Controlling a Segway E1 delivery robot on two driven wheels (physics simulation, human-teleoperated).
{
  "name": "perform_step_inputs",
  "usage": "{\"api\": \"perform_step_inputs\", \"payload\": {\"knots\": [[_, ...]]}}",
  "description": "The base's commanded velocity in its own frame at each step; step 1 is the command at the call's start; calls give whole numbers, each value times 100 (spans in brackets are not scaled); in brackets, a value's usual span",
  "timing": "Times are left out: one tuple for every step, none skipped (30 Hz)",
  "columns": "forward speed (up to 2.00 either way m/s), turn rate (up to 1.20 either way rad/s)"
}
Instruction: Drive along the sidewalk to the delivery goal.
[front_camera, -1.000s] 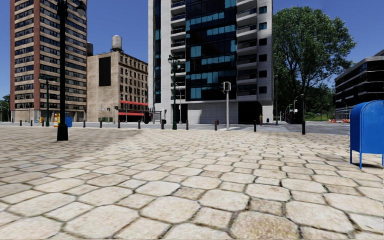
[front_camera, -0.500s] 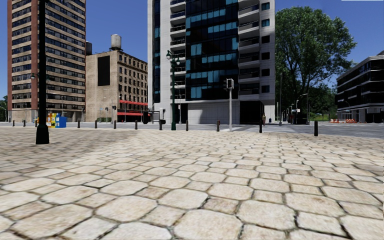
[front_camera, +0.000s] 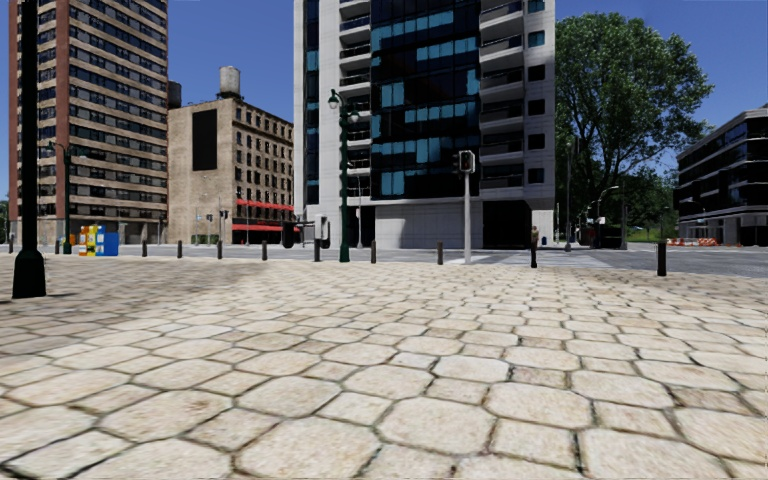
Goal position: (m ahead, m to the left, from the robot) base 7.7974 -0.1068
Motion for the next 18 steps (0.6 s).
{"api": "perform_step_inputs", "payload": {"knots": [[200, 0], [200, 0], [200, 0], [200, 0], [200, 0], [200, 0], [200, 0], [200, 0], [200, 0], [200, 0], [200, 0], [200, 0], [200, 0], [200, 0], [200, 0], [200, 0], [200, 0], [200, 0]]}}
